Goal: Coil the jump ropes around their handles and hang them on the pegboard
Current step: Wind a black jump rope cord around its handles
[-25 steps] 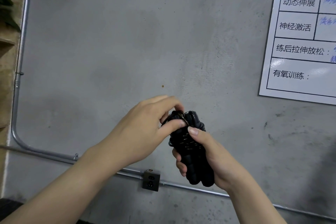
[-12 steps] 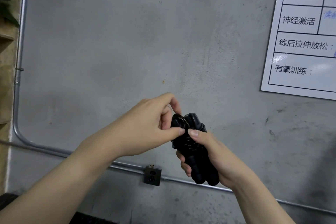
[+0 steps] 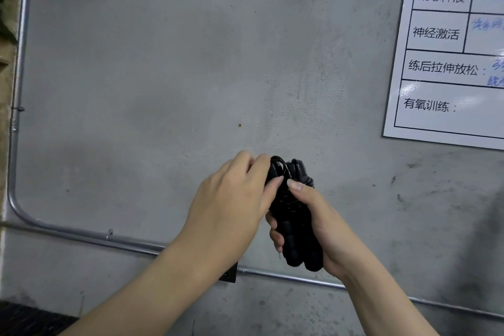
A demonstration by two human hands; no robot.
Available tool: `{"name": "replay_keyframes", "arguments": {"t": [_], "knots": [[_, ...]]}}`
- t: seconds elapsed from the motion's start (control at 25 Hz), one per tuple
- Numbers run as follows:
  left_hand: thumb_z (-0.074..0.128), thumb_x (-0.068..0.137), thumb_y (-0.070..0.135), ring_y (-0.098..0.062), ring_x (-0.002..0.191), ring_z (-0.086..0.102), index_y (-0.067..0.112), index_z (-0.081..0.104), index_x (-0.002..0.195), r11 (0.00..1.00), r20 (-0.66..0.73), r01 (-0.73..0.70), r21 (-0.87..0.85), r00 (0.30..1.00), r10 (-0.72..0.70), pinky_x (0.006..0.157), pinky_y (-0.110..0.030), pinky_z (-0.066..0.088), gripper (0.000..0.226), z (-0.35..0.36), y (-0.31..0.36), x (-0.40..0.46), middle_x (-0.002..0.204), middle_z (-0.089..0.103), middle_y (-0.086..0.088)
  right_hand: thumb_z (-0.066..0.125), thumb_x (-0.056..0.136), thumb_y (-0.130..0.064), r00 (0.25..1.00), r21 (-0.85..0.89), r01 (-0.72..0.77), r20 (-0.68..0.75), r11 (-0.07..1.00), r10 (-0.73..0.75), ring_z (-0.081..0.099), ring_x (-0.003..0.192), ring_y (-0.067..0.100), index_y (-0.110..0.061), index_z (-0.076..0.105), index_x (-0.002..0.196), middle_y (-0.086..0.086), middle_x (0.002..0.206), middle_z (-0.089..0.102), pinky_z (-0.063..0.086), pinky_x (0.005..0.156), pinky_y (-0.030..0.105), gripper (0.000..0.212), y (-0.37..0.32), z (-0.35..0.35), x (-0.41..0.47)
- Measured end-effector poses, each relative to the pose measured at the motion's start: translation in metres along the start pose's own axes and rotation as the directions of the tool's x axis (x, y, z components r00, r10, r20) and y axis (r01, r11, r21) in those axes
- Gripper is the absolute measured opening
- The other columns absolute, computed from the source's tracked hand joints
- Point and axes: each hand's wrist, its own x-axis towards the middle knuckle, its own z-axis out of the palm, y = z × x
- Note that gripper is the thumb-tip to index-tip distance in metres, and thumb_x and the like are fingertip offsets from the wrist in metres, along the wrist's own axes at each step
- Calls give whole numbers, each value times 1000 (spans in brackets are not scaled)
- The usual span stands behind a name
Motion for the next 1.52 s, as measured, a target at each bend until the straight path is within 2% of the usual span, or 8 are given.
{"name": "replay_keyframes", "arguments": {"t": [0.2, 0.4, 0.56, 0.72, 0.88, 1.12, 1.36, 1.52], "knots": [[43, 105, 17, -21, 68, 51, 2, 69, 106, 987, -143, -161, -4, 977, 159, 50, -40, 49, 30, 9, -1, -4, 81, 53, -5, 59, 85, -59, 999, 41, 9, 30, 999, -11, 49, 60, 27, -7, 60, 100, 17, 80, 53, 47, 60, 38, 54, -1, 5, -1], [76, 76, -9, -23, 69, 52, -6, 69, 117, 986, -138, -166, 26, 976, 168, 55, -38, 51, 41, 17, -6, -8, 81, 58, -8, 59, 89, -54, 999, 11, 37, -15, 999, -37, 50, 60, 28, -4, 56, 97, 19, 80, 52, 47, 59, 37, 51, 3, 13, 0], [51, 97, 13, -26, 61, 58, 2, 68, 105, 992, -108, -106, -70, 989, 98, 49, -38, 50, 22, 11, -5, -7, 77, 60, -5, 59, 93, -45, 995, -66, 59, -82, 996, -65, 51, 57, 27, 1, 53, 100, 19, 76, 54, 47, 56, 36, 47, 8, 15, 0], [50, 99, 21, -23, 71, 61, 5, 55, 141, 978, 89, 76, -195, 994, -59, 62, -38, 52, 45, 1, -7, 1, 84, 65, -2, 61, 90, -44, 991, -156, 63, -108, 986, -81, 53, 56, 27, -7, 55, 95, 16, 74, 57, 46, 54, 36, 38, 5, 12, 0], [59, 99, 19, -7, 70, 55, 21, 69, 109, 927, 253, 146, -346, 966, -57, 63, -21, 41, 15, -9, -16, 14, 69, 57, 10, 63, 88, -49, 998, -118, -3, -60, 993, -4, 53, 57, 27, 2, 56, 107, 16, 74, 58, 44, 56, 37, 55, 6, 7, -3], [67, 94, 24, -8, 67, 46, 31, 63, 95, 898, 237, 149, -413, 970, -52, 60, -17, 34, 8, -17, -14, 13, 74, 42, 14, 65, 83, -55, 997, -49, -73, 28, 996, 74, 52, 59, 27, -2, 58, 106, 18, 77, 57, 45, 57, 35, 58, 2, 0, -7], [66, 80, 30, -11, 62, 42, 17, 66, 82, 606, 610, 519, -603, 790, -69, 63, -29, 38, 13, -26, -22, 21, 64, 46, 6, 67, 79, -56, 978, -34, -161, 131, 986, 164, 52, 56, 26, -7, 57, 106, 17, 75, 57, 46, 53, 31, 57, 1, -2, -14], [60, 74, 32, -8, 53, 34, 19, 62, 72, 553, 700, 634, -540, 704, -123, 53, -25, 26, 13, -27, -24, 20, 56, 42, 10, 66, 79, -57, 955, -42, -223, 191, 974, 227, 51, 56, 25, -8, 57, 106, 16, 75, 57, 47, 56, 33, 57, 7, -1, -15]]}}
